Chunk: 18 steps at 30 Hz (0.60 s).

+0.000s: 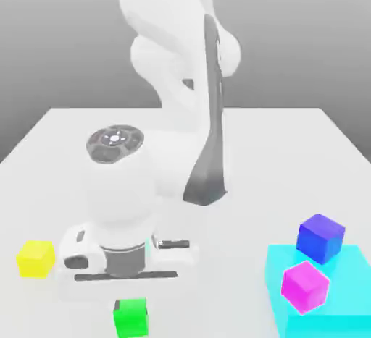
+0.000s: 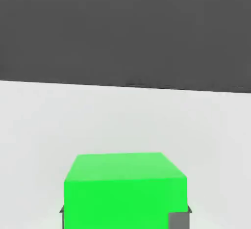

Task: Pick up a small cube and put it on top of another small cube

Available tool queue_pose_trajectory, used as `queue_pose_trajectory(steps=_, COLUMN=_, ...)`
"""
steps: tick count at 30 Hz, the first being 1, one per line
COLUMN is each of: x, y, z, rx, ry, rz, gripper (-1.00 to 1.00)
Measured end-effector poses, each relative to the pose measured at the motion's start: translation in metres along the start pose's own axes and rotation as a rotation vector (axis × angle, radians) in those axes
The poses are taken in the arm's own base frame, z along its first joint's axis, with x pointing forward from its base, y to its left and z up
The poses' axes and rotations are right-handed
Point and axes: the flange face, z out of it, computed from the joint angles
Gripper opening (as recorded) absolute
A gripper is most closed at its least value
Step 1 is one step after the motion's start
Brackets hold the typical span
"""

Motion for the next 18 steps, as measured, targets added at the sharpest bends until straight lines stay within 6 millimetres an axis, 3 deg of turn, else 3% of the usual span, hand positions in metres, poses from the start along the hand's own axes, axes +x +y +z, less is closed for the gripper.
queue_pose_trajectory(steps=5, x=-0.092, y=-0.092, z=-0.052, rx=0.020, ry=-0.022, rz=-0.374, gripper=-1.00)
queue_pose_trajectory(steps=6, x=-0.126, y=-0.116, z=-0.063, rx=0.019, ry=-0.024, rz=-0.487, gripper=-1.00)
queue_pose_trajectory(steps=8, x=-0.184, y=-0.146, z=-0.086, rx=0.015, ry=-0.022, rz=-0.682, gripper=-1.00)
queue_pose_trajectory(steps=11, x=-0.248, y=-0.162, z=-0.115, rx=-0.004, ry=-0.007, rz=-0.900, gripper=-1.00)
queue_pose_trajectory(steps=13, x=-0.259, y=-0.163, z=-0.102, rx=-0.010, ry=-0.001, rz=-0.942, gripper=-1.00)
queue_pose_trajectory(steps=15, x=-0.261, y=-0.163, z=-0.076, rx=-0.012, ry=0.001, rz=-0.951, gripper=-1.00)
queue_pose_trajectory(steps=16, x=-0.262, y=-0.162, z=-0.066, rx=-0.012, ry=0.002, rz=-0.953, gripper=1.00)
queue_pose_trajectory(steps=18, x=-0.261, y=-0.162, z=-0.066, rx=-0.012, ry=0.002, rz=-0.952, gripper=1.00)
